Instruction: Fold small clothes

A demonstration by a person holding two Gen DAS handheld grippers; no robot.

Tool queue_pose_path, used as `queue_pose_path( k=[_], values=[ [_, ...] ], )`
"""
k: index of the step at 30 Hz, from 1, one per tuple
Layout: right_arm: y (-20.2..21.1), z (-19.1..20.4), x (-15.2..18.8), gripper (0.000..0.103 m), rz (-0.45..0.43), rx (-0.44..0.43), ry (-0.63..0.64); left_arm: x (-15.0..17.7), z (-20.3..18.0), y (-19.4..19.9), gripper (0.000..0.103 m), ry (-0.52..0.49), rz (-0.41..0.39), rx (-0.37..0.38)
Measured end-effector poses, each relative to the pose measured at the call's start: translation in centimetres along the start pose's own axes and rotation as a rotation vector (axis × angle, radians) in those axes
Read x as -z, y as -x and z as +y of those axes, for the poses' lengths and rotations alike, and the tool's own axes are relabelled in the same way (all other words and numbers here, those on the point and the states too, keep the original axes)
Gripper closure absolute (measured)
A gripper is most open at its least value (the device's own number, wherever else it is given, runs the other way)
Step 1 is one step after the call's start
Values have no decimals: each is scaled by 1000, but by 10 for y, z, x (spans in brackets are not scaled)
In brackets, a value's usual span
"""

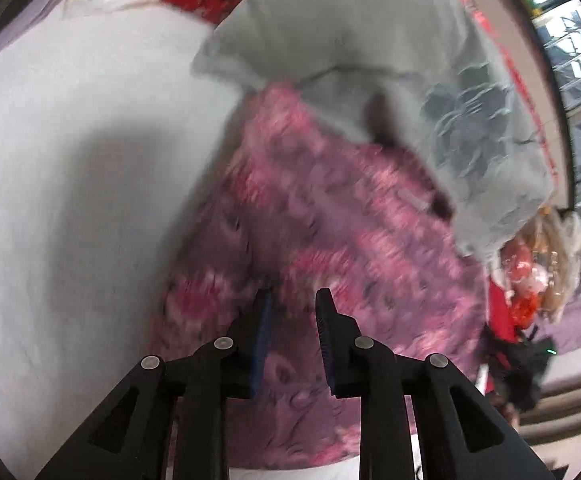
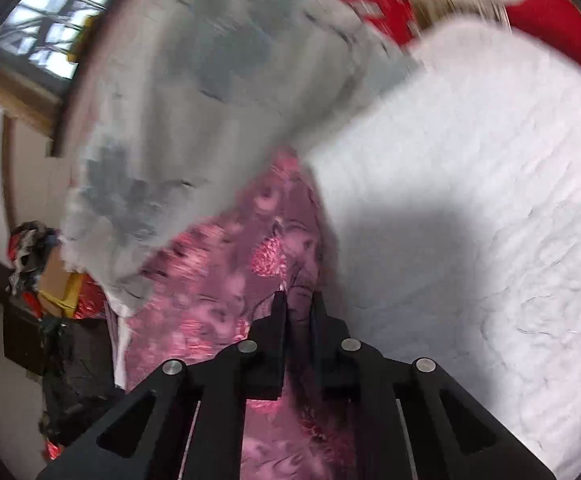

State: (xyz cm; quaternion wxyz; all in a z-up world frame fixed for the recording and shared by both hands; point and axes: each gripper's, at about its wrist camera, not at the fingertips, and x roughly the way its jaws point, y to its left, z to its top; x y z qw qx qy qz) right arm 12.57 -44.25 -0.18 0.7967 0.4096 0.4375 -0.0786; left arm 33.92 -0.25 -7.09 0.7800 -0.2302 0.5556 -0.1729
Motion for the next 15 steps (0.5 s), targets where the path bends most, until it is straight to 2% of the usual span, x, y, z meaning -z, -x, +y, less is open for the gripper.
queue_pose_path(
  k=[2, 4, 5, 7, 8, 10, 12, 14, 15],
  values=[
    [3, 1, 3, 98, 3, 75, 18, 3, 8, -6, 83, 41, 4, -4],
    [-3, -4, 4, 98, 78, 157, 28, 3, 11, -3, 84, 92, -3, 13],
    [0, -7, 6, 96, 95, 168, 19, 4, 12, 1, 84, 121, -2, 27],
    [24, -11, 13, 90, 47, 123, -13, 10, 13, 12, 82, 135, -9, 51],
    [33, -15, 18, 87, 36, 89, -28, 12, 15, 19, 80, 130, -12, 49],
    [46, -23, 33, 58, 44, 60, -59, 21, 14, 21, 78, 118, -12, 28],
    [51, -31, 54, 58, 82, 77, -66, 30, 21, 26, 78, 127, 7, 10],
    [49, -33, 71, 67, 133, 76, -47, 35, 25, 27, 78, 154, 22, 9],
    [51, -27, 75, 96, 128, 69, -20, 39, 26, 28, 78, 165, 24, 7]
  ],
)
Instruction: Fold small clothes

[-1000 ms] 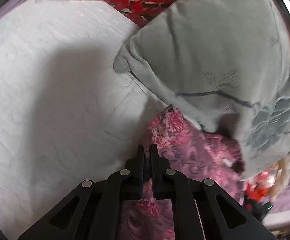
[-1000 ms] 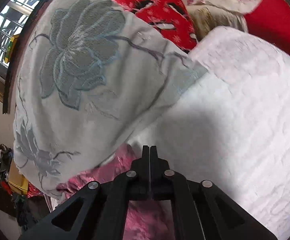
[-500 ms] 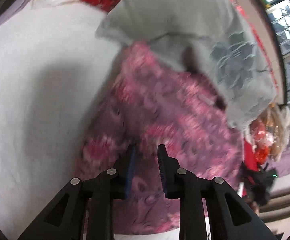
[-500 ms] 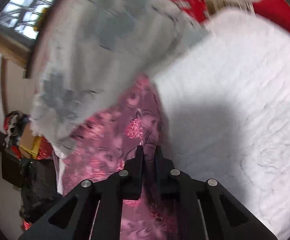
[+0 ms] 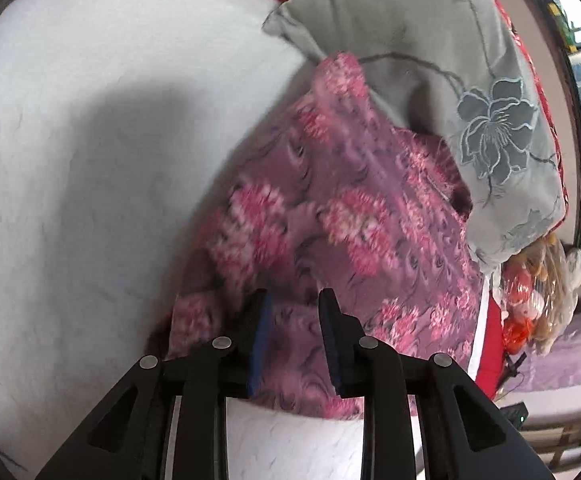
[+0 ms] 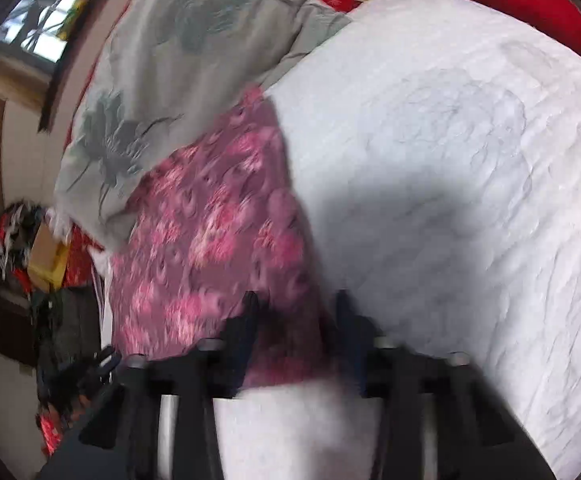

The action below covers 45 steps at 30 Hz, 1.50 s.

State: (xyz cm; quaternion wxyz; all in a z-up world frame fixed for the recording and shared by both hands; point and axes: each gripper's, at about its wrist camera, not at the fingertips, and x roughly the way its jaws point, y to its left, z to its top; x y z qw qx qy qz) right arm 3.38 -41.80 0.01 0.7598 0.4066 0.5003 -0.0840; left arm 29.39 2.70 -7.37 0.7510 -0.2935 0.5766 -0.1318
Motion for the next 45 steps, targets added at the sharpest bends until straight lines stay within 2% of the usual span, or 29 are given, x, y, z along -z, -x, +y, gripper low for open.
queue_pose_path(
  k=[3, 5, 6, 10, 11, 12, 15, 16, 17, 18, 19, 20, 23, 25, 29, 33, 37, 39, 41, 42, 45],
  values=[
    [23, 13, -2, 99, -85, -55, 30, 8, 5, 11, 78, 7, -2, -2],
    [35, 14, -5, 99, -119, -22, 51, 12, 9, 15, 78, 7, 7, -5],
    [32, 13, -6, 99, -109, -5, 59, 14, 11, 17, 78, 12, 10, -2],
    [5, -4, 2, 99, 21, 102, 70, 17, 26, 25, 78, 66, 33, 46],
    [8, -3, 2, 99, 17, 106, 72, 17, 28, 29, 78, 72, 34, 53],
    [10, -3, 2, 93, 14, 101, 72, 15, 28, 33, 78, 73, 28, 61],
    [26, 5, -15, 91, -61, 95, 51, 8, 18, 50, 77, 61, -22, 115],
    [29, 7, -24, 85, -88, 73, 44, 6, 12, 52, 73, 51, -35, 127],
    [29, 9, -32, 79, -105, 59, 34, 3, 3, 54, 64, 35, -51, 136],
    [27, 12, -41, 69, -118, 50, 22, -4, -10, 52, 60, 6, -71, 134],
    [21, 17, -54, 64, -133, 35, 10, -8, -19, 50, 54, -16, -82, 124],
    [14, 21, -62, 63, -131, 21, 10, -16, -30, 46, 54, -48, -92, 100],
    [-16, 35, -91, 62, -125, 31, 1, -50, -51, 31, 54, -126, -114, 26],
    [-38, 39, -109, 62, -119, 50, 6, -77, -50, 24, 54, -124, -128, 2],
    [-68, 40, -131, 62, -112, 73, 1, -130, -35, 8, 53, -83, -105, -34],
    [-88, 38, -142, 62, -110, 81, -9, -151, -30, -9, 50, -73, -79, -50],
    [-96, 37, -142, 62, -100, 50, -10, -148, -46, -35, 49, -113, -20, -28],
    [-96, 39, -141, 63, -104, 26, 11, -146, -53, -41, 54, -125, -33, -32],
    [-94, 44, -141, 80, -120, 53, 48, -147, -58, -45, 100, -148, -56, -52],
    [-92, 46, -141, 99, -128, 40, 66, -146, -60, -47, 100, -164, -65, -63],
    [-75, 59, -143, 99, -195, 27, 125, -137, -68, -27, 101, -212, -159, -78]
  ],
)
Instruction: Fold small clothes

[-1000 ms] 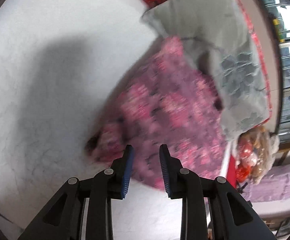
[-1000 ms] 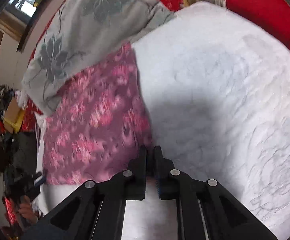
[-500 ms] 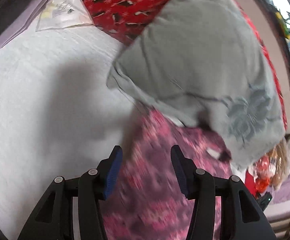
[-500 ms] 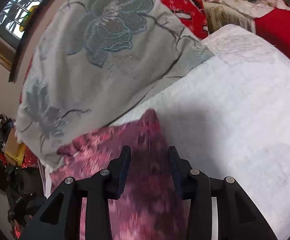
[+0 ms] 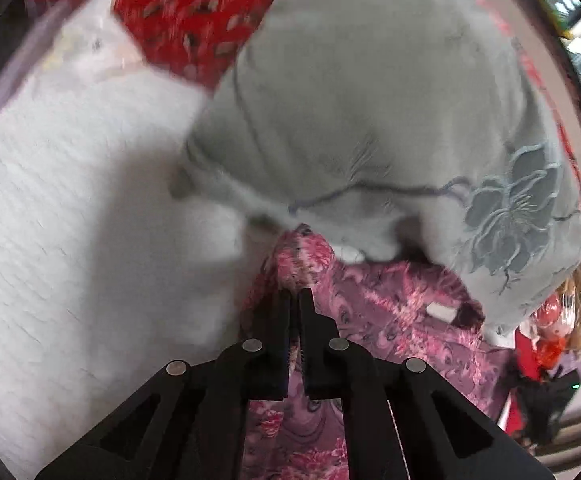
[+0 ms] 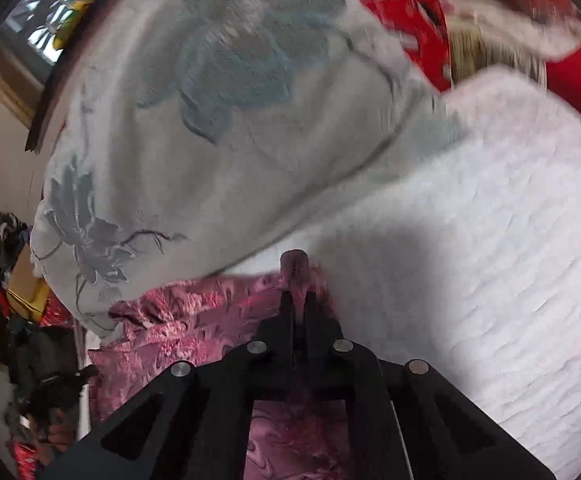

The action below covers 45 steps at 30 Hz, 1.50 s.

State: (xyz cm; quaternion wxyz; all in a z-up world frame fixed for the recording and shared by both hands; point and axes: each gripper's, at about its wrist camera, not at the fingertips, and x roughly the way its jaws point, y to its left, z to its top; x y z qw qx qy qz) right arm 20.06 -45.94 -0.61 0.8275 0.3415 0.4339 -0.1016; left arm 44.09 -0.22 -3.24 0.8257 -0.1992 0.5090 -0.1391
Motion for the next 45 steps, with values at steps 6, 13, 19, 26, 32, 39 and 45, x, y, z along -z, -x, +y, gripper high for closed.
queue_pose_path(
  k=[6, 13, 19, 26, 32, 39, 45],
  values=[
    [20, 10, -17, 99, -95, -68, 1, 3, 10, 16, 101, 56, -67, 5],
    [-30, -20, 1, 97, 51, 99, -77, 13, 37, -21, 100, 153, 28, -82],
    [14, 8, 13, 91, -97, 18, -17, 28, 18, 39, 97, 112, -82, 72],
    [-18, 25, 65, 88, 74, 43, 34, 98, -9, 18, 63, 36, 51, 44],
    [40, 33, 69, 83, -32, 26, 51, 122, -15, 46, 59, -34, 26, -6],
    [39, 12, 97, 73, 100, 139, 88, 143, -27, 68, 57, -111, 53, -111],
    [57, 14, 115, 71, 112, 130, 137, 160, -15, 75, 55, -92, 86, -112]
  ],
)
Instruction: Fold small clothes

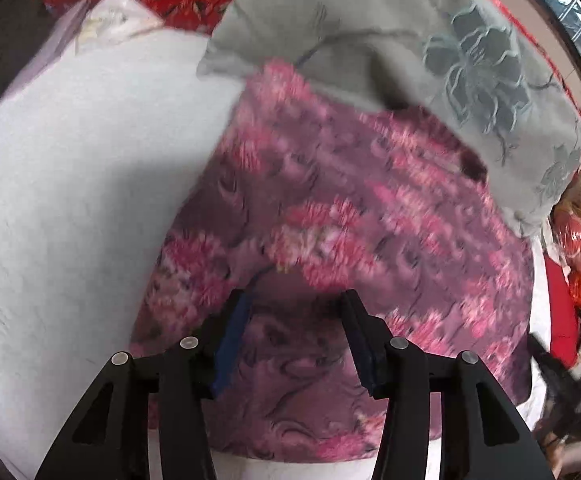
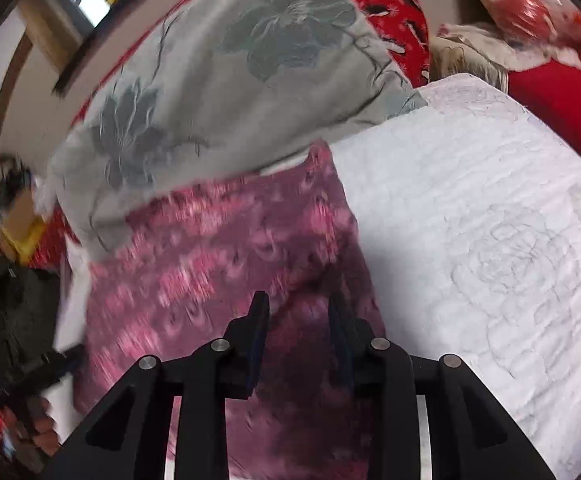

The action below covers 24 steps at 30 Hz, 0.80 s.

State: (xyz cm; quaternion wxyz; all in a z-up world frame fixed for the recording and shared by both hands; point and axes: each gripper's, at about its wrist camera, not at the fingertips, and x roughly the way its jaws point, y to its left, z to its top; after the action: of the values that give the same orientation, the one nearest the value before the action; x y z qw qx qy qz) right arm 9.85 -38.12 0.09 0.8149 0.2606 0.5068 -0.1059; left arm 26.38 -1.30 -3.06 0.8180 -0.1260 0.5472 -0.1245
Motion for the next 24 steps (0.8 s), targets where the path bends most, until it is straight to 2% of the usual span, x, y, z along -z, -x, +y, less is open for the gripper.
queue_pose_path(
  k=[1, 3, 4, 5, 7, 9, 10, 11, 12, 13, 15, 17, 24],
  values=[
    [-7, 0, 6, 74, 24, 37, 34, 2, -1, 1, 55, -5, -9, -5],
    [-2, 6, 6, 74, 4, 68, 66, 3, -5, 7, 55, -19, 15, -23],
    [3, 9, 4, 69, 6, 67, 59, 3, -7, 12, 55, -22, 14, -11],
    [12, 12, 2, 70, -18, 39, 48, 2, -6, 18, 55, -19, 0, 4],
    [20, 18, 2, 66, -41, 32, 68, 2, -2, 21, 54, -8, -11, -11],
    [16, 21, 6, 59, -30, 75, 105, 5, 8, 14, 54, 20, 10, -27],
    [9, 21, 10, 58, -8, 103, 118, 8, 13, 8, 54, 30, 33, -19],
    [2, 20, 17, 58, 3, 136, 139, 10, 15, 5, 54, 22, 35, -17],
    [-3, 19, 23, 52, -16, 173, 168, 13, 13, 6, 54, -1, 19, -25],
    [-8, 18, 28, 51, -24, 182, 189, 15, 7, 7, 54, -43, 12, -54],
    [-7, 21, 36, 50, -76, 199, 204, 17, 0, 5, 51, -86, 6, -88],
    [-8, 25, 41, 49, -102, 226, 214, 20, -4, 5, 44, -100, -8, -96],
    [-11, 30, 42, 47, -111, 260, 244, 27, -16, -5, 28, -129, -27, -111]
  ],
)
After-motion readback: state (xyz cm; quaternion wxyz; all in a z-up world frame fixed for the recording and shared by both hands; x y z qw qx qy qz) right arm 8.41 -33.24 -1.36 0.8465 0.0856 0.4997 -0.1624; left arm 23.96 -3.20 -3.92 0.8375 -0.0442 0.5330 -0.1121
